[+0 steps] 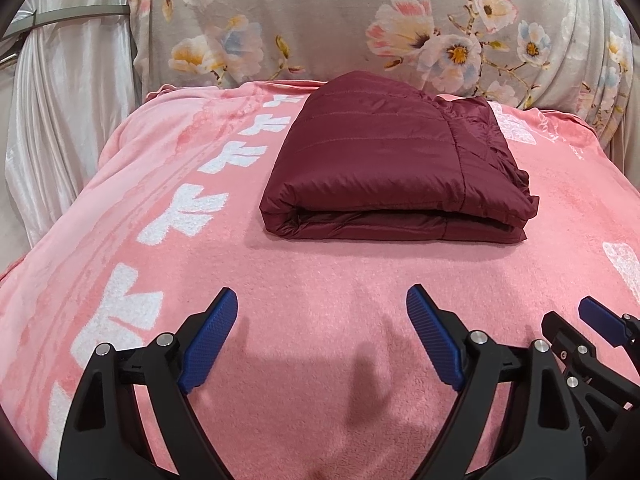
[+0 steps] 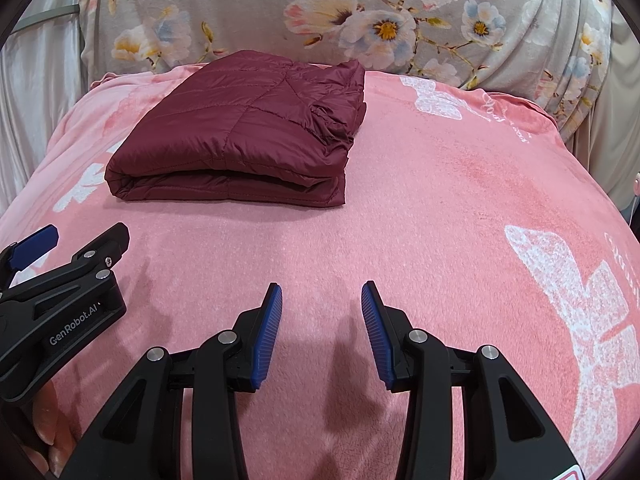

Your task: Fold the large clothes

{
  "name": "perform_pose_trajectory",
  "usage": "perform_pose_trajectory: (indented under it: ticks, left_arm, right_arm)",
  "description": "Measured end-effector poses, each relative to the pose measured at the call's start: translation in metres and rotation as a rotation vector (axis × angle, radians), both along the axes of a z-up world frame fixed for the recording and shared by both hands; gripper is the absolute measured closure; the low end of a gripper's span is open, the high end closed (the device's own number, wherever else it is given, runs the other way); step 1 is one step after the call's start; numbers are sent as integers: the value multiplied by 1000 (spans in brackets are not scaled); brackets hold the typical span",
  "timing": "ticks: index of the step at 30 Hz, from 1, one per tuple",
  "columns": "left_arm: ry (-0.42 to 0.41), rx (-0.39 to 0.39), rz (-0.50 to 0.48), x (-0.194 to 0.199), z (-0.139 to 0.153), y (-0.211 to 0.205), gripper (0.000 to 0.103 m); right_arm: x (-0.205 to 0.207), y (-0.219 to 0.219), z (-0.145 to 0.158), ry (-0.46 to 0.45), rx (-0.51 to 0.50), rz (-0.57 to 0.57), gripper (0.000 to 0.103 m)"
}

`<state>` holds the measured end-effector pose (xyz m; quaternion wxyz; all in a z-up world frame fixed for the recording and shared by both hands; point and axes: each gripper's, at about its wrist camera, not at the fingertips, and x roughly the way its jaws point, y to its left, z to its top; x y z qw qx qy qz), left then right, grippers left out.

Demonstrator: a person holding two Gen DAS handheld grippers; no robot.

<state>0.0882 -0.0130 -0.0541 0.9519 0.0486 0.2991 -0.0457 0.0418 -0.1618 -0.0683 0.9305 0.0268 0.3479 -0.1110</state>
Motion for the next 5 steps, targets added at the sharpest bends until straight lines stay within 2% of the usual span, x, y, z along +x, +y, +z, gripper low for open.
perform_pose_trajectory:
  ticks: [5]
  left_arm:
    - [-3,2,0,-2,0,-1,18]
  right_arm:
    - [0,-2,1,-5,-1,-1,62]
